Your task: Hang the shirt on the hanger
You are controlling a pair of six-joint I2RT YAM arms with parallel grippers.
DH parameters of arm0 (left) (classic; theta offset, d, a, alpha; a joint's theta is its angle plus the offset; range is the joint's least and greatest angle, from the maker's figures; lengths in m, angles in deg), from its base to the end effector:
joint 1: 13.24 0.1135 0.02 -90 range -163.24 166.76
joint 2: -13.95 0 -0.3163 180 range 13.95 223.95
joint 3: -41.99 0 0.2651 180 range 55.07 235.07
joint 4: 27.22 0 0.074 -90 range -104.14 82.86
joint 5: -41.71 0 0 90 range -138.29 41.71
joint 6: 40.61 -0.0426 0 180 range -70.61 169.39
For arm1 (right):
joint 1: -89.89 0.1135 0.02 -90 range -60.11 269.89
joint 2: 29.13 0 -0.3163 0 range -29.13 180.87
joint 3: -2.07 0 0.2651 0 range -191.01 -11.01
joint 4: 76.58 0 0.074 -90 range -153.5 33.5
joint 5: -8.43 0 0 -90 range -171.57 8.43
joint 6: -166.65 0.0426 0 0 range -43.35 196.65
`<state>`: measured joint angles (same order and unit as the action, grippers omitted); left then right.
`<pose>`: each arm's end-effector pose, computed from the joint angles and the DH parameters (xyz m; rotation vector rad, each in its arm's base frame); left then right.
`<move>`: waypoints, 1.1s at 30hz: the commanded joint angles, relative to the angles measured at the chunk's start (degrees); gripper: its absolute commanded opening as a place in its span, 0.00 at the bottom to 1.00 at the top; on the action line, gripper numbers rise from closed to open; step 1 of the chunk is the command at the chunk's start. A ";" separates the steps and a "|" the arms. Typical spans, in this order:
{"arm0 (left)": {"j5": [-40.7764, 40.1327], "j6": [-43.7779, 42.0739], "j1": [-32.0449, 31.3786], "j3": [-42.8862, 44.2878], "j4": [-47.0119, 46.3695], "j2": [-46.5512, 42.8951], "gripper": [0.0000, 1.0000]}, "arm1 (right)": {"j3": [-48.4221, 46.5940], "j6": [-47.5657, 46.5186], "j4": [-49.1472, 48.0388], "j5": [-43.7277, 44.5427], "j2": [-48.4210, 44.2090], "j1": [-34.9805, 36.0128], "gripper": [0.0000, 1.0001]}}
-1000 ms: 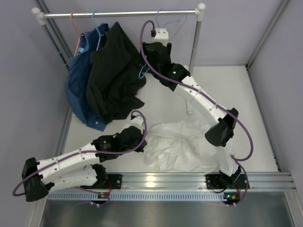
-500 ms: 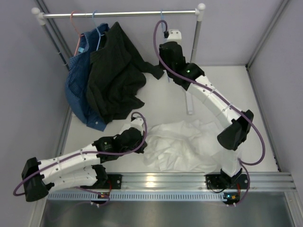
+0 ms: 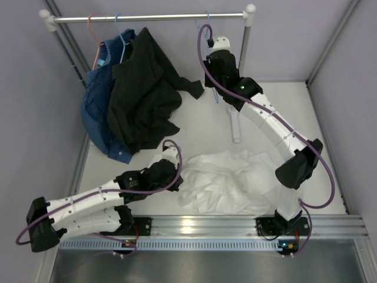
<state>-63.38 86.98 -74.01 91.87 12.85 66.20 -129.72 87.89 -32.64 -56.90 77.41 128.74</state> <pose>0.0957 -0.1483 0.2749 0.3374 2.3270 -0.5795 0.3667 0.2726 0.4937 -0.1595 1.8640 0.1951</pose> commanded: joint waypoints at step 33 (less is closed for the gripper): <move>-0.46 1.00 0.22 -0.58 -3.16 -1.62 0.00 | 5.77 -8.52 -0.09 -0.15 -7.58 -1.94 0.01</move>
<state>-63.73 87.41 -74.01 91.63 12.41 65.35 -124.98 80.59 -32.80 -58.23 71.72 127.58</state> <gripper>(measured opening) 0.024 0.008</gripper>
